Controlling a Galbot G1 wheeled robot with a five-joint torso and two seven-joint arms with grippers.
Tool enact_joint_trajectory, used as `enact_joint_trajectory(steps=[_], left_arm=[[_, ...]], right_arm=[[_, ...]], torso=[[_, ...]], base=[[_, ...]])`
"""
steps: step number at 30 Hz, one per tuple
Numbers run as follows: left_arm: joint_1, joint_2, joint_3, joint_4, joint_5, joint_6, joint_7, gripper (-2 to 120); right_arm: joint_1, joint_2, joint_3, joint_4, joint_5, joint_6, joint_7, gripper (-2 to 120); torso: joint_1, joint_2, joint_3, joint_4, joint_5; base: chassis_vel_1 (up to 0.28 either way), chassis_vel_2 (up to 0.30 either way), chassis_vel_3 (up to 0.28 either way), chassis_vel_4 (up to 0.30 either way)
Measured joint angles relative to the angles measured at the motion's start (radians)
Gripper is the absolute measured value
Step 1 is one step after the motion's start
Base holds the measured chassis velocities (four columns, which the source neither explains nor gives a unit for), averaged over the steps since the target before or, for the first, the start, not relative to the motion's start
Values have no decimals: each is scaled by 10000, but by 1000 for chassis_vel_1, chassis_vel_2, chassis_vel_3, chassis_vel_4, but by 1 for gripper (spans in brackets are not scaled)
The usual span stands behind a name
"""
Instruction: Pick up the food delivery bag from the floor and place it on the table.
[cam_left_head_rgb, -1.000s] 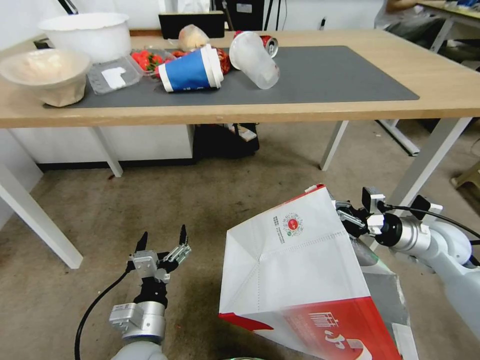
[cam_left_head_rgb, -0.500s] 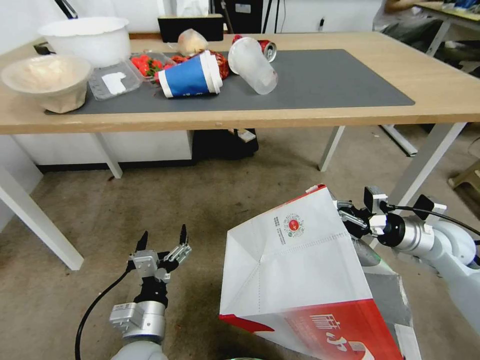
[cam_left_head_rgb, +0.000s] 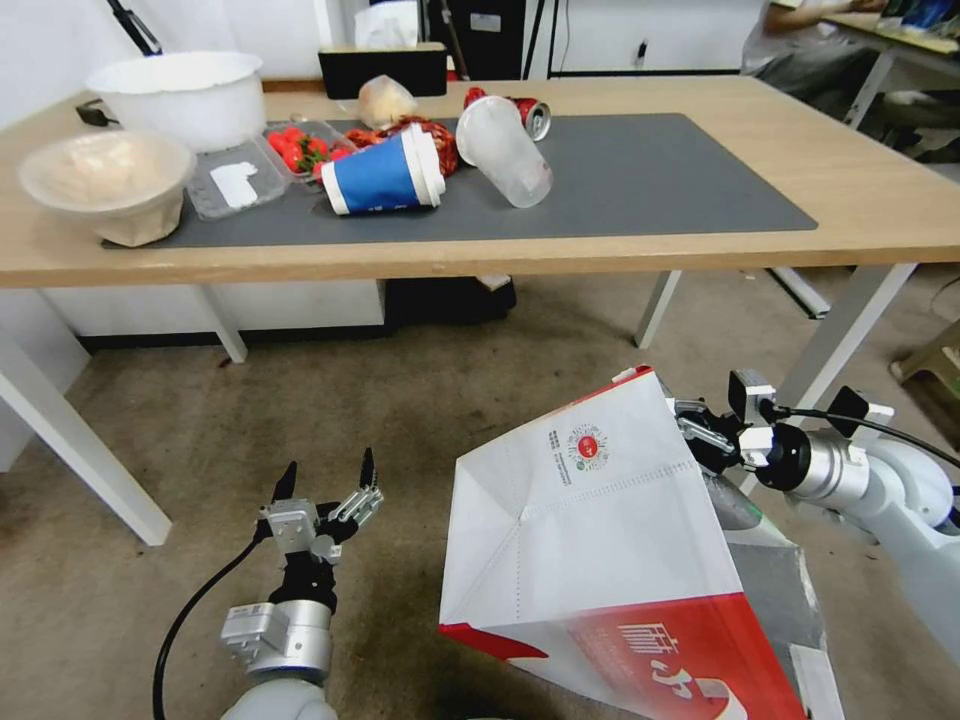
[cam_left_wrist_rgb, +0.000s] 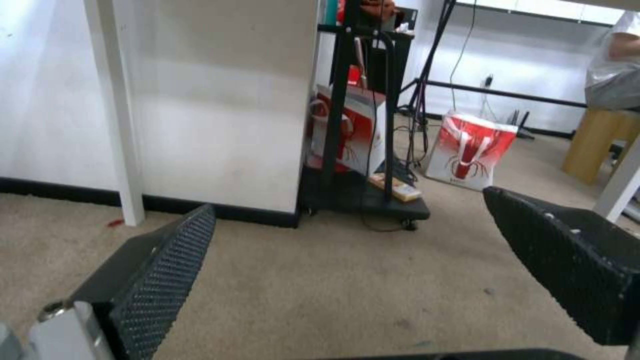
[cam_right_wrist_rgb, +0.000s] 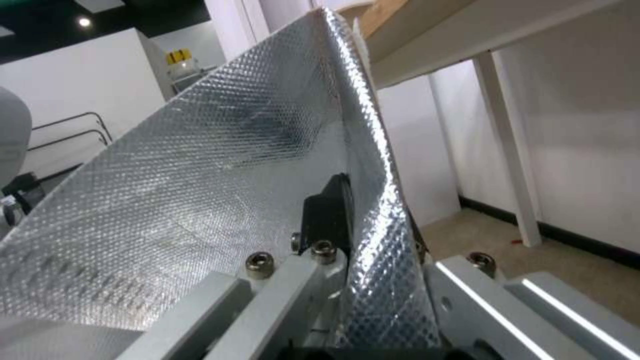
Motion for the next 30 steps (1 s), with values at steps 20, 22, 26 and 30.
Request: enact_joint_trajectory(steps=[20, 22, 26, 30], left_arm=[[0, -1, 15, -12, 1, 21, -11, 100], [2, -3, 18, -14, 4, 22, -11, 100], [3, -6, 23, -15, 10, 23, -11, 100], [8, -6, 26, -15, 13, 26, -11, 100]], right_arm=[[-36, -94, 29, 73, -8, 4, 3, 0], [-56, -101, 38, 92, -5, 4, 3, 0], [-89, -104, 43, 128, -3, 3, -5, 0], [-103, -104, 44, 178, -1, -2, -11, 0]], torso=[[204, 808, 605, 0, 0], [234, 912, 675, 0, -1], [275, 1058, 781, 0, 0], [330, 1221, 891, 0, 0]], base=[[0, 0, 0, 0], [0, 0, 0, 0], [0, 0, 0, 0], [0, 0, 0, 0]])
